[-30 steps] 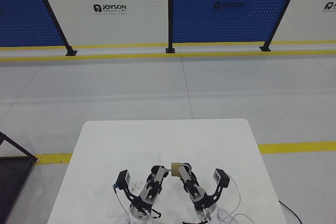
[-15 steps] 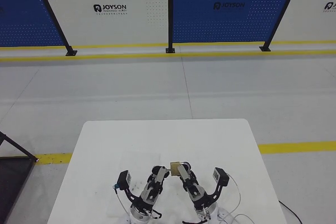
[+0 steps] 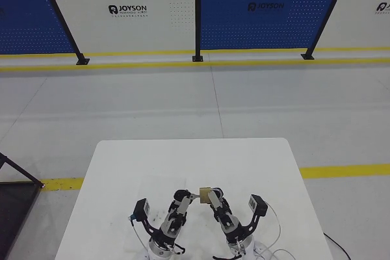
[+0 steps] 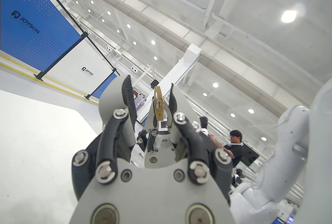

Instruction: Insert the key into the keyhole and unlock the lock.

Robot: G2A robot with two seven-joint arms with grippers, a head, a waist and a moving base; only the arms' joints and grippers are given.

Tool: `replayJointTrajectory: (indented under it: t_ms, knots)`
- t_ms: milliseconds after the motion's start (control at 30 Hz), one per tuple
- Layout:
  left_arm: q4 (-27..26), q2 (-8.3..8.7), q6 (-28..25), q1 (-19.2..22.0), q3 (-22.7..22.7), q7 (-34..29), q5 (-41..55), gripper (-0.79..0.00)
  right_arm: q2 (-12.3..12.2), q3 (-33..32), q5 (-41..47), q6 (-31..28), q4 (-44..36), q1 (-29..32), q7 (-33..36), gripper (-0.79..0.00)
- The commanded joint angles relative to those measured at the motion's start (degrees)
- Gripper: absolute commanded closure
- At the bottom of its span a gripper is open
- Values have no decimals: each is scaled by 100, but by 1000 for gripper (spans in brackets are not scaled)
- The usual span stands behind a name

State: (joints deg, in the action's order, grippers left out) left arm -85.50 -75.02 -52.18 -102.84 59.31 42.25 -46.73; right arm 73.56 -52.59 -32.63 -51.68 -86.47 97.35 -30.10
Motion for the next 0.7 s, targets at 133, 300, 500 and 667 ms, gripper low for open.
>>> replayJointTrajectory:
  t_ms: [133, 300, 500, 667]
  knots:
    - [25, -11, -13, 11, -9, -14, -30, -274, 21, -22, 27, 6, 18, 4, 48, 0]
    - [36, -20, -11, 26, -10, 7, -82, -209, 35, -44, 43, 0, 27, 9, 98, 0]
    - [64, -33, -2, 47, -25, 5, -113, 0, 51, -73, 56, -10, 26, 19, 155, 0]
    - [82, -41, 10, 65, -23, 20, -168, 0, 63, -92, 63, -8, 23, 29, 210, 0]
